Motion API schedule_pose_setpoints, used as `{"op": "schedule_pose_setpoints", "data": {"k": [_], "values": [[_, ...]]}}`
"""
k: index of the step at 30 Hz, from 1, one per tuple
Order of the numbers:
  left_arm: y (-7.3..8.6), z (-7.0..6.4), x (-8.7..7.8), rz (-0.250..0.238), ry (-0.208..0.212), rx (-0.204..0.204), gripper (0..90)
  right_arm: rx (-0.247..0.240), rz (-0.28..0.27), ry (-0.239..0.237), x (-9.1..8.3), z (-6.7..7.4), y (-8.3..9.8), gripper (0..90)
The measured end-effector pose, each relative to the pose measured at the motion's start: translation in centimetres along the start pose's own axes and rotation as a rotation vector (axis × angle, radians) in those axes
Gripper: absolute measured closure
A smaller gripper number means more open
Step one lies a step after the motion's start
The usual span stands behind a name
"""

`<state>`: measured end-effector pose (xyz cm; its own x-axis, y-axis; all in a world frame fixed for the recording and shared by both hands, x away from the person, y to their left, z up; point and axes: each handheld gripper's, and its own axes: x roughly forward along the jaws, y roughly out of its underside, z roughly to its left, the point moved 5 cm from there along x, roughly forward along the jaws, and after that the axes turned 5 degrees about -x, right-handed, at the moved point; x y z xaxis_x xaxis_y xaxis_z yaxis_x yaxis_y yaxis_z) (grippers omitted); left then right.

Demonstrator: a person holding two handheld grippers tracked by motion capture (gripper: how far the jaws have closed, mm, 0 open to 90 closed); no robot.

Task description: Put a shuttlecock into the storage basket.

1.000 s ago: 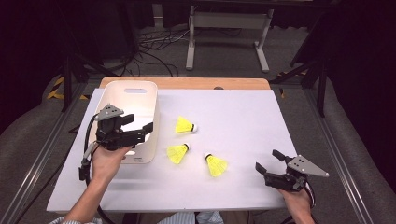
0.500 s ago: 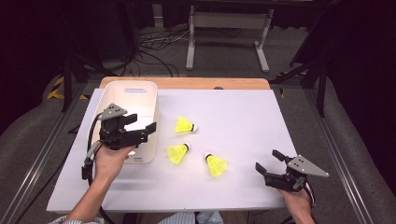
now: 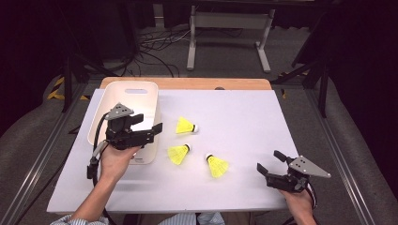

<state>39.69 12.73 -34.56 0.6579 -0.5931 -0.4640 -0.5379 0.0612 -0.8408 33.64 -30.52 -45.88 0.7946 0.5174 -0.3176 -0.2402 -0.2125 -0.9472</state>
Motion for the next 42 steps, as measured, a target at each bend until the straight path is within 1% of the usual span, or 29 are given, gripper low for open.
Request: {"op": "schedule_pose_setpoints", "data": {"k": [13, 23, 28, 36, 38, 42], "values": [[0.0, -0.6, 0.6, 0.008, 0.015, 0.006, 21.2, 0.002, 0.002, 0.0, 0.0, 0.0, 0.0, 14.3], [-0.1, -1.0, 1.1, 0.007, 0.025, 0.0, 21.1, 0.001, 0.0, 0.0, 0.0, 0.0, 0.0, 14.3], [-0.1, -1.1, 1.5, 0.016, 0.027, -0.005, 21.2, 0.001, 0.0, 0.0, 0.0, 0.0, 0.0, 14.3], [-0.1, -1.5, 1.9, 0.033, 0.024, 0.014, 21.7, 0.001, 0.001, -0.001, 0.0, 0.0, 0.0, 14.3], [-0.1, -1.6, 2.1, 0.038, 0.026, 0.012, 22.2, 0.001, 0.0, -0.001, 0.0, 0.0, 0.0, 14.3], [-0.2, -1.9, 2.4, 0.047, 0.014, 0.028, 25.4, 0.001, 0.0, -0.001, 0.0, 0.0, 0.0, 14.3]]}}
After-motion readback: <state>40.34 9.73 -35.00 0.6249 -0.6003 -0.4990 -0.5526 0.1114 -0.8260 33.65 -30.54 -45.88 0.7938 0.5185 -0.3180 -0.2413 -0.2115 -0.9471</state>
